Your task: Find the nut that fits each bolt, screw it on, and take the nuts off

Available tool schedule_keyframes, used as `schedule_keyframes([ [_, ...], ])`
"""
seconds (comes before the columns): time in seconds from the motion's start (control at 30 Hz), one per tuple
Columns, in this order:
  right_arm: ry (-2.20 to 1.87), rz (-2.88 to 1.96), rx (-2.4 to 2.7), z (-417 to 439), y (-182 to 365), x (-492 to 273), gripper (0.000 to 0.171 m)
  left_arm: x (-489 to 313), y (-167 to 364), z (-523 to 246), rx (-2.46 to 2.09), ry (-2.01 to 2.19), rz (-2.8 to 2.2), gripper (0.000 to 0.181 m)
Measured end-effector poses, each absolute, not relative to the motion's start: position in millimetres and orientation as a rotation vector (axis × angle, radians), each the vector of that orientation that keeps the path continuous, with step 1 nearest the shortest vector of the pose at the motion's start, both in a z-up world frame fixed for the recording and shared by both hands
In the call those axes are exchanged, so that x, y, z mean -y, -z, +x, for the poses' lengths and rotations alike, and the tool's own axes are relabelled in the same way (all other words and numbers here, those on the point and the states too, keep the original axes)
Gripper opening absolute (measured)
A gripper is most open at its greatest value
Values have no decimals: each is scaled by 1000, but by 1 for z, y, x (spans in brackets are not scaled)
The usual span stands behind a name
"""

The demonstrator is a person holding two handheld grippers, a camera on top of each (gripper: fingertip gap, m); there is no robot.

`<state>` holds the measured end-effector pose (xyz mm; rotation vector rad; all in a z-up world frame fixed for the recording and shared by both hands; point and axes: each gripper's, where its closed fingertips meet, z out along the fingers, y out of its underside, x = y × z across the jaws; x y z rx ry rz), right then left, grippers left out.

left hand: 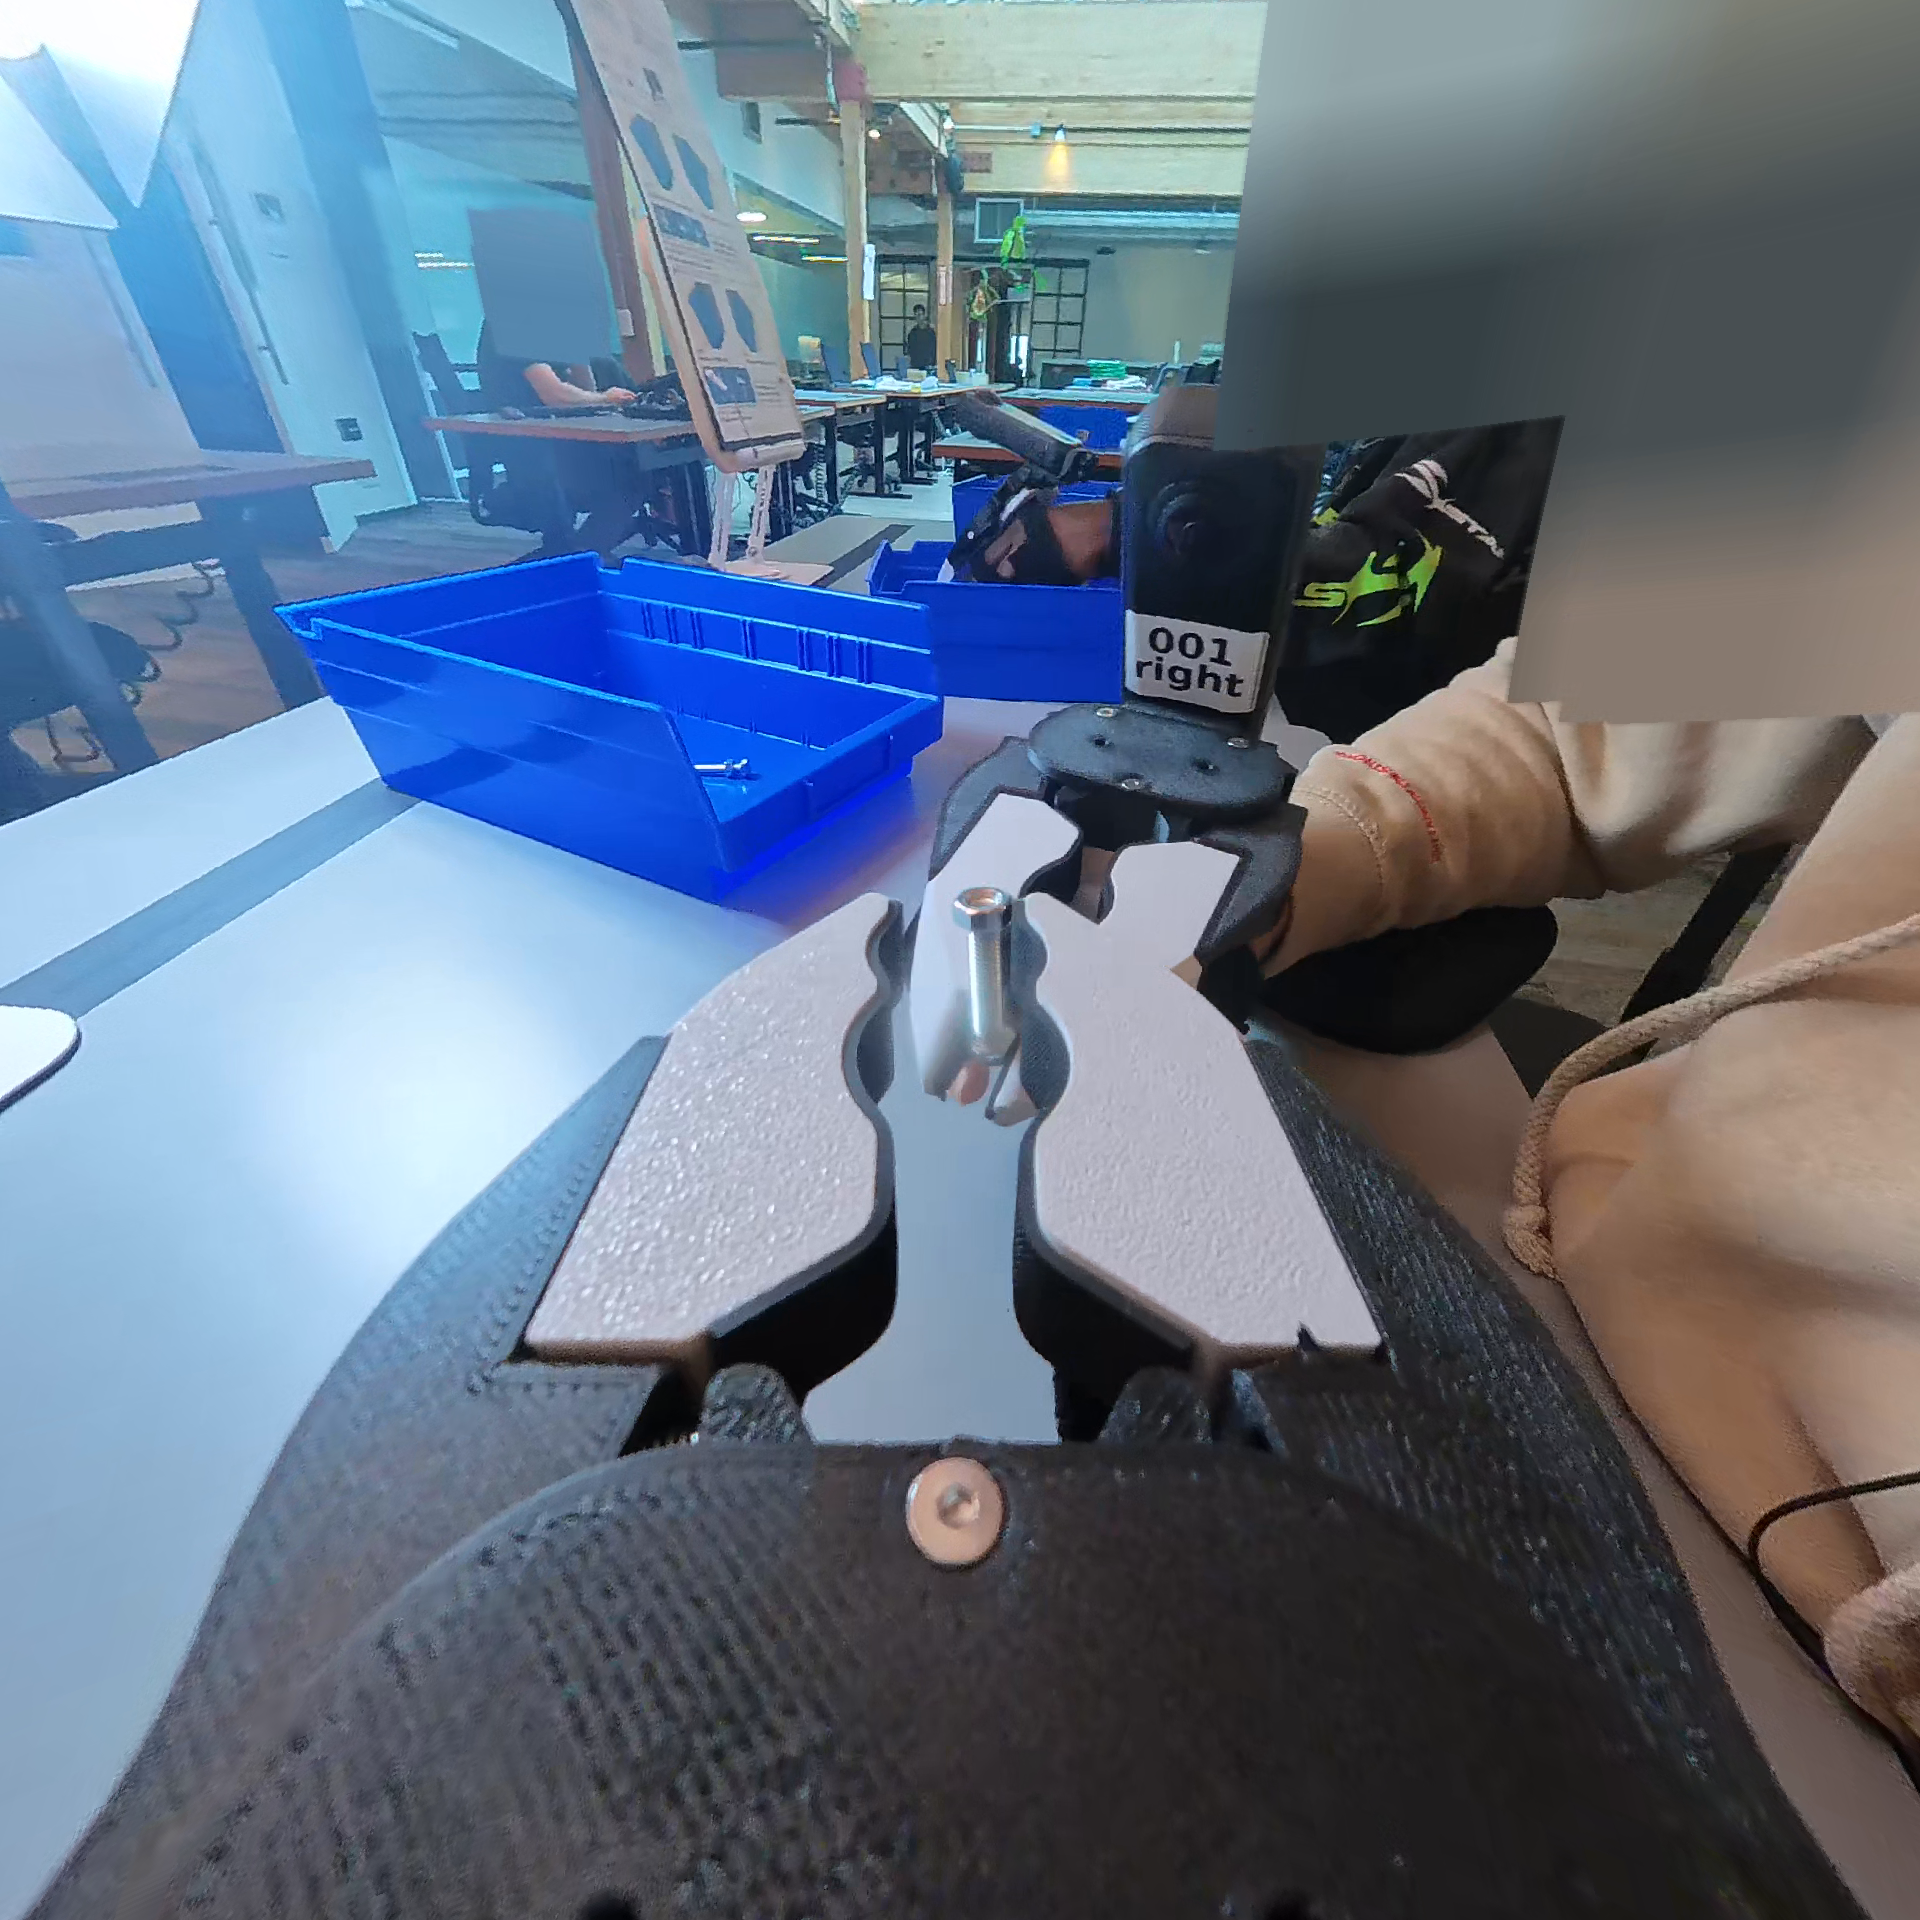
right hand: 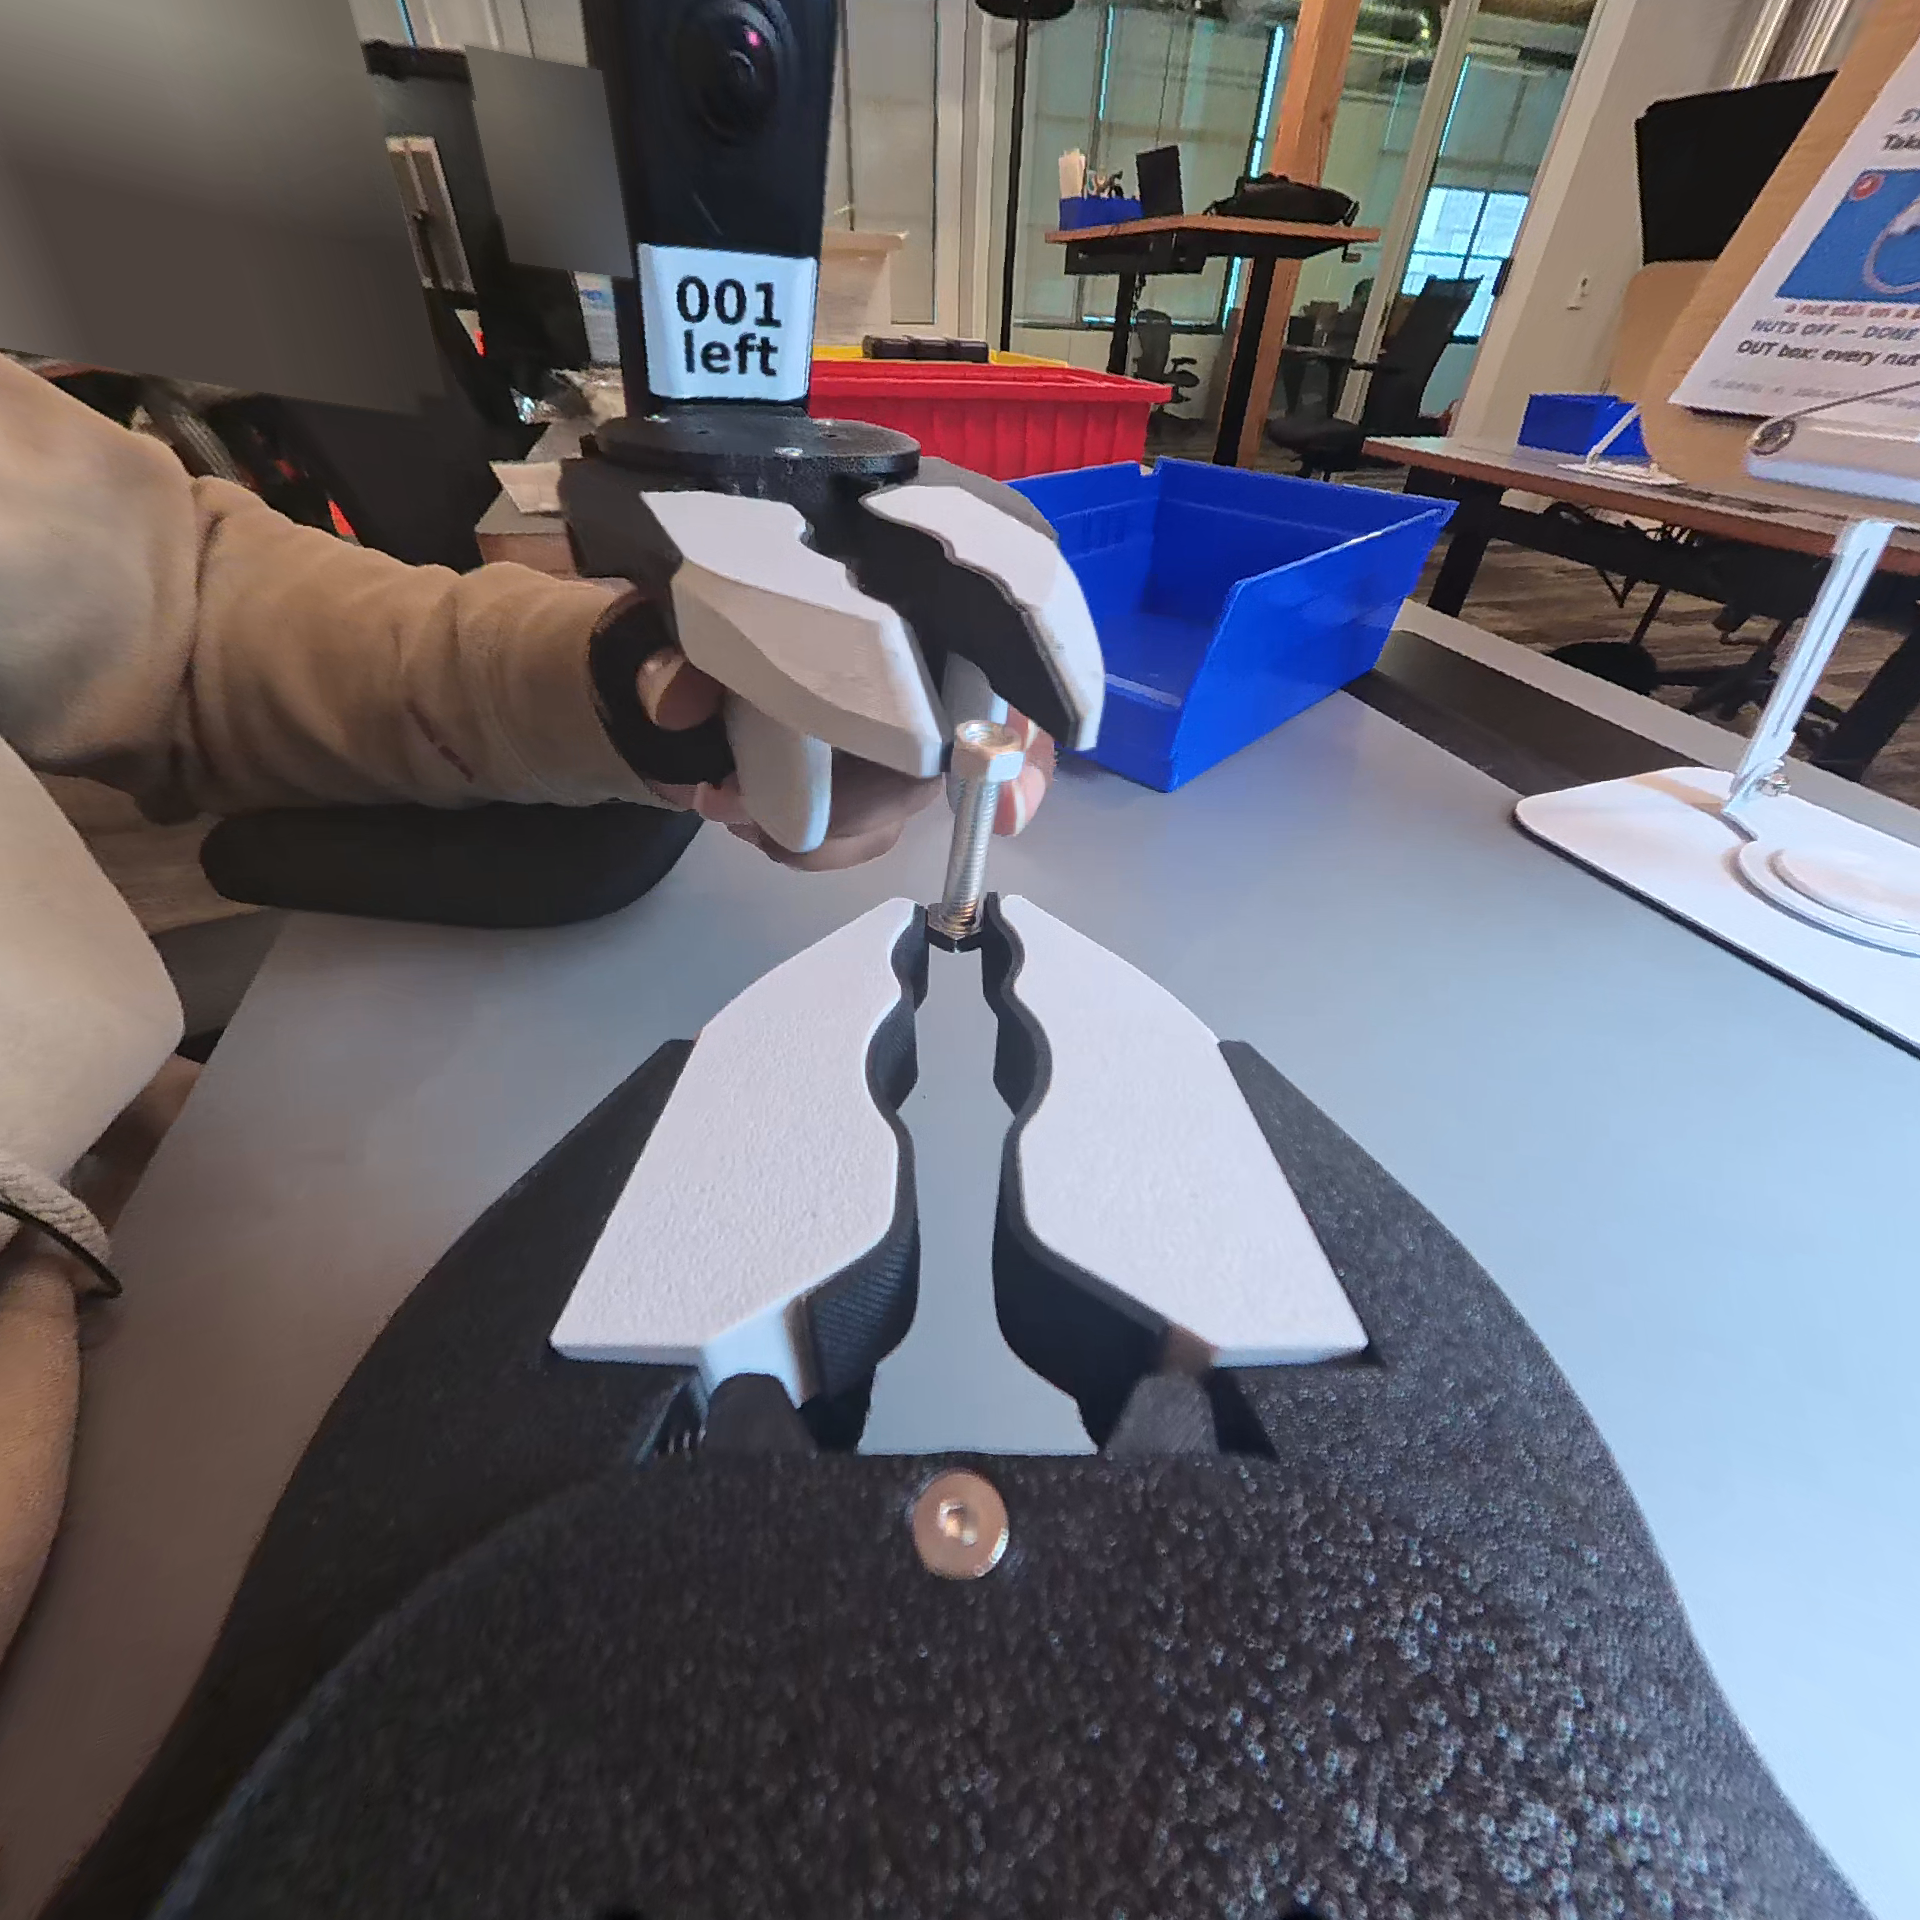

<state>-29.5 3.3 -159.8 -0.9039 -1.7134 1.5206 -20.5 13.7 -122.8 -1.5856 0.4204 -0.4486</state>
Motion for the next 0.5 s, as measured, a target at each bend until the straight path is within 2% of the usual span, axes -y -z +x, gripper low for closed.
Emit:
schedule_keyframes([
  [0.13,-1525,-886,1684,-28,154,-7,10,-12,122,-30,-402,446,-1578,10],
  [0.37,-1491,-887,1694,-30,157,-7,10,-14,121,-18,-426,448,-1576,22],
  [0.43,-1493,-878,1691,-30,156,-6,10,-15,122,-23,-408,434,-1582,20],
  [0.47,-1502,-875,1682,-29,155,-7,10,-16,121,-29,-380,424,-1583,11],
  [0.5,-1512,-872,1672,-28,152,-8,10,-17,120,-37,-350,405,-1579,9],
])
